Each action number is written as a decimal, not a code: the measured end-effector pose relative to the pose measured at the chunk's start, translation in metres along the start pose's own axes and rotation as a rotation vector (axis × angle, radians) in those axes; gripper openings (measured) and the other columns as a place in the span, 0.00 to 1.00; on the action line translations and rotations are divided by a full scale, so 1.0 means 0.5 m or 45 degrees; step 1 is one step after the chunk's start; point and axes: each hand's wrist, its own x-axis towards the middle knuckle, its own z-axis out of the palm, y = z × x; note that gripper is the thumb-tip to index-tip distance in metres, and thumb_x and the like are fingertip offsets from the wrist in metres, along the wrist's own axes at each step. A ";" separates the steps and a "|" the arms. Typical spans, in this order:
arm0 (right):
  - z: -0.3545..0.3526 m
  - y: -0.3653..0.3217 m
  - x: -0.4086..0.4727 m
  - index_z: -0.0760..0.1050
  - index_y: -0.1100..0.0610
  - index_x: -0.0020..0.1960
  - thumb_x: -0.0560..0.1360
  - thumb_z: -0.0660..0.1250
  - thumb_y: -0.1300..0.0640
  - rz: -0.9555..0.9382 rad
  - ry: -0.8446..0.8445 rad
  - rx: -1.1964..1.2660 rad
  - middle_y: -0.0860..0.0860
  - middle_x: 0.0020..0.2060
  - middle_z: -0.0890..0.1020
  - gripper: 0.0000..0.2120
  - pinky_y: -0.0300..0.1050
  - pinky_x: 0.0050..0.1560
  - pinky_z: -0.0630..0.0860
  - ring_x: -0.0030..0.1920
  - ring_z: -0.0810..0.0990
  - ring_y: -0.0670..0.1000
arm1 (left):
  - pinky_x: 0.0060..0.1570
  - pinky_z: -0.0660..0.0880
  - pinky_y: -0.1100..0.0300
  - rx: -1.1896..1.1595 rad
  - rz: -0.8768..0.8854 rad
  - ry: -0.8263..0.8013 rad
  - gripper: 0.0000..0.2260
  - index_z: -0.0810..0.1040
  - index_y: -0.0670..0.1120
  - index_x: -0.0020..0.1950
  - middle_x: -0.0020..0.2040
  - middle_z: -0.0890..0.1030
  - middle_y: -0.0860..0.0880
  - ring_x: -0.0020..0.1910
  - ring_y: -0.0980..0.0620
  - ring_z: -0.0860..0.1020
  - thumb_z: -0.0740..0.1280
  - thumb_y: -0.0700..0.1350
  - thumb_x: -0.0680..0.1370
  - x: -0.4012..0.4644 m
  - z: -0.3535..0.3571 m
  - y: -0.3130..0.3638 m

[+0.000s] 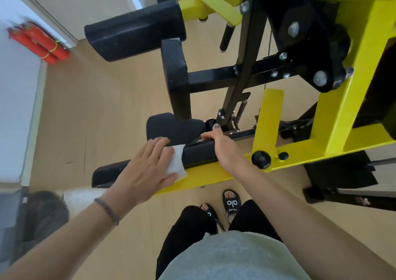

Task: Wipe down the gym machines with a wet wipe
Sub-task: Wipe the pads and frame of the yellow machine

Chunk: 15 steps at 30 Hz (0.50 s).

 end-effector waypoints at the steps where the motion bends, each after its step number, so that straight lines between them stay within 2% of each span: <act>1: 0.000 0.000 -0.001 0.78 0.47 0.67 0.85 0.40 0.38 -0.015 -0.006 0.002 0.46 0.65 0.78 0.31 0.47 0.67 0.64 0.65 0.71 0.47 | 0.67 0.72 0.47 0.119 0.000 -0.006 0.26 0.70 0.42 0.69 0.70 0.71 0.42 0.63 0.42 0.74 0.52 0.61 0.84 0.001 0.003 0.000; 2: -0.001 0.001 -0.004 0.78 0.48 0.68 0.85 0.40 0.39 -0.029 -0.010 0.005 0.46 0.66 0.78 0.31 0.46 0.66 0.63 0.65 0.71 0.46 | 0.68 0.72 0.46 0.193 0.008 -0.032 0.26 0.70 0.41 0.70 0.68 0.74 0.41 0.64 0.41 0.74 0.50 0.59 0.84 0.006 0.005 0.004; 5: -0.002 0.003 -0.007 0.77 0.50 0.69 0.86 0.40 0.40 -0.069 -0.022 0.003 0.46 0.67 0.78 0.30 0.47 0.69 0.64 0.67 0.71 0.47 | 0.59 0.77 0.49 0.219 0.033 -0.108 0.27 0.70 0.40 0.71 0.62 0.77 0.42 0.58 0.43 0.77 0.46 0.58 0.85 0.038 -0.005 0.033; 8: -0.006 0.007 0.002 0.79 0.49 0.67 0.85 0.40 0.39 -0.050 -0.031 0.056 0.46 0.64 0.80 0.32 0.47 0.69 0.65 0.67 0.73 0.47 | 0.56 0.77 0.48 0.257 0.131 -0.064 0.27 0.69 0.38 0.70 0.61 0.77 0.41 0.56 0.42 0.77 0.50 0.58 0.83 0.075 -0.014 0.063; 11: -0.010 0.005 0.018 0.82 0.47 0.58 0.85 0.41 0.39 0.006 -0.028 0.138 0.47 0.57 0.83 0.31 0.51 0.71 0.68 0.63 0.76 0.49 | 0.56 0.77 0.49 0.223 0.188 0.046 0.25 0.69 0.38 0.70 0.61 0.76 0.41 0.56 0.43 0.76 0.56 0.57 0.83 0.131 -0.021 0.110; 13: -0.020 -0.002 0.022 0.81 0.46 0.50 0.85 0.43 0.39 0.085 0.015 0.225 0.46 0.48 0.83 0.28 0.50 0.64 0.72 0.57 0.79 0.49 | 0.57 0.76 0.49 0.204 0.209 0.111 0.26 0.70 0.38 0.71 0.65 0.76 0.41 0.59 0.43 0.76 0.55 0.57 0.83 0.164 -0.024 0.149; 15: -0.032 0.006 0.023 0.81 0.46 0.48 0.86 0.44 0.39 0.112 0.022 0.285 0.46 0.45 0.83 0.28 0.46 0.57 0.75 0.53 0.80 0.49 | 0.60 0.74 0.50 0.209 0.222 0.123 0.27 0.69 0.39 0.72 0.67 0.74 0.41 0.61 0.43 0.74 0.50 0.57 0.83 0.177 -0.017 0.162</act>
